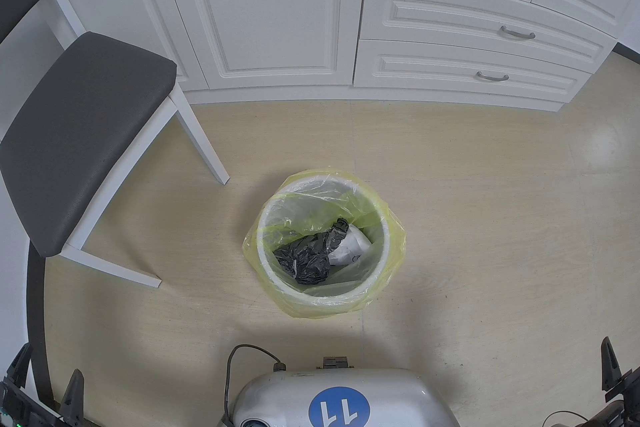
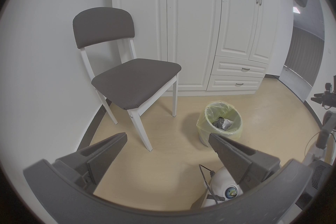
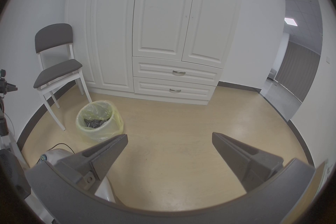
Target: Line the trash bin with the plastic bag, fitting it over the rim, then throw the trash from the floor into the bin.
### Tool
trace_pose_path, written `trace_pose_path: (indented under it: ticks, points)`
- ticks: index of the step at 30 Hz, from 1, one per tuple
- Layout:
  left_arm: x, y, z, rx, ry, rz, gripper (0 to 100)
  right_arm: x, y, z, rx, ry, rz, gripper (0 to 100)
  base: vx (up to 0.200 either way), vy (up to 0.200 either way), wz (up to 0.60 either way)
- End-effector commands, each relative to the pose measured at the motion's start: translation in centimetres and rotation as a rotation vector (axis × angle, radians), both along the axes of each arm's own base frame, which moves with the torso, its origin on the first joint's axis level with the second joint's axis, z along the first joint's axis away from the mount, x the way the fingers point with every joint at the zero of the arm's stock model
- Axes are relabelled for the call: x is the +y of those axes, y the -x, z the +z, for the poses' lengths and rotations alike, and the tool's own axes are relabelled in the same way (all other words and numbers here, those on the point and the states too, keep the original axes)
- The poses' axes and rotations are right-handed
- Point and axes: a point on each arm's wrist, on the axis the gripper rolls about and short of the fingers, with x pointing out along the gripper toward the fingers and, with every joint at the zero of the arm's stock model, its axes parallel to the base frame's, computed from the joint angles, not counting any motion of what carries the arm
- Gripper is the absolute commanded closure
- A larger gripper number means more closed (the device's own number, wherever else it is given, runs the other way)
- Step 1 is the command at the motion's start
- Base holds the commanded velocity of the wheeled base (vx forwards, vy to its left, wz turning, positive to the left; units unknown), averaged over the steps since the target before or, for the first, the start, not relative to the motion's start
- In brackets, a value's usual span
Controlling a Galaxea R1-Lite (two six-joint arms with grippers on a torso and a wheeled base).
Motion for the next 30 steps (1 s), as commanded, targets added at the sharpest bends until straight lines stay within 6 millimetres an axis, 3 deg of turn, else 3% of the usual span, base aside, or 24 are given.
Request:
trace_pose_path:
  ticks: [1, 17, 30]
  points:
    - [0.0, 0.03, -0.4, -0.003, 0.001, 0.0, 0, -0.01, 0.01, -0.48, -0.001, -0.003, -0.004, 0, 0.0, 0.0, 0.0]
    - [0.0, 0.04, -0.36, -0.005, -0.002, -0.001, 0, 0.11, 0.01, -0.52, -0.005, -0.162, 0.061, 0, 0.0, 0.0, 0.0]
    - [-0.02, 0.04, -0.37, -0.003, -0.01, -0.007, 0, 0.3, 0.01, -0.48, -0.001, -0.158, 0.145, 0, 0.0, 0.0, 0.0]
